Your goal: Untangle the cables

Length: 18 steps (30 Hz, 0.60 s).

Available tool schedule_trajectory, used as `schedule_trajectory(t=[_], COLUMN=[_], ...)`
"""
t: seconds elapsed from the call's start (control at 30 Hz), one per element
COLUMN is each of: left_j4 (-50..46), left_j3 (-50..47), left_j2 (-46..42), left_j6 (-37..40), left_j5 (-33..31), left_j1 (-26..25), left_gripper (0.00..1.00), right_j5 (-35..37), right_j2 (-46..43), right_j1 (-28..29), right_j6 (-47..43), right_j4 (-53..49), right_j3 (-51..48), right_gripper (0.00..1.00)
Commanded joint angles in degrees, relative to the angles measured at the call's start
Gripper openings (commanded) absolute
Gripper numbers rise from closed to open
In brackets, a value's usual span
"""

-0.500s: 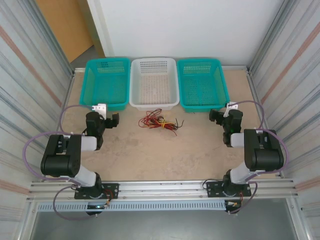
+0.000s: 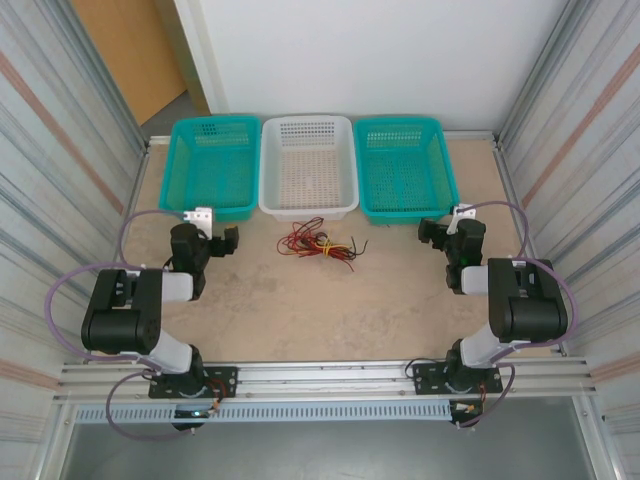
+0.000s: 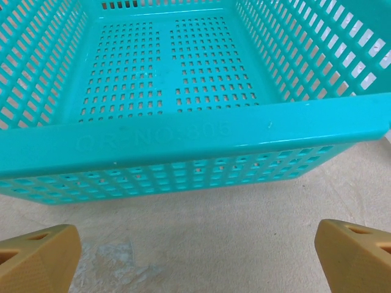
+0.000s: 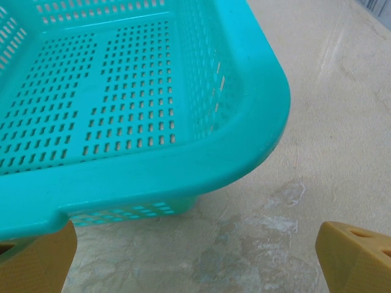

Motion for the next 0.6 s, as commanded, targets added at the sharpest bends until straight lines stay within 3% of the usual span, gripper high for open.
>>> schedule_trajectory(t=[0.0, 0.23, 0.33, 0.4, 0.47, 0.57], left_j4=[0.0, 0.0, -0.2, -5.8, -17.3, -20.2], left_j3=[1.3, 1.3, 1.2, 2.5, 6.0, 6.1], left_j2=[-0.2, -0.2, -1.0, -5.3, -11.3, -17.9], left_j6=[0.6, 0.7, 0.5, 0.2, 1.7, 2.2], left_j5=[1.2, 1.3, 0.6, -3.7, -9.6, -19.9], left_j1=[0.6, 0.7, 0.5, -0.4, -3.0, -8.4], left_gripper=[0.99, 0.99, 0.99, 0.99, 0.99, 0.99], right_j5=[-0.6, -0.3, 4.5, 9.0, 15.7, 22.1], right_j2=[-0.5, -0.8, -3.5, -8.0, -14.2, -25.8], right_j1=[-0.2, -0.2, -0.3, -0.2, 0.8, 1.8], right_j6=[-1.6, -1.5, 0.5, 1.7, 3.8, 10.7], right_j4=[0.0, 0.1, -5.3, -16.7, -24.7, -32.5], right_j3=[0.3, 0.3, 2.1, 5.7, 7.4, 5.0], right_gripper=[0.99, 0.99, 0.99, 0.99, 0.99, 0.99])
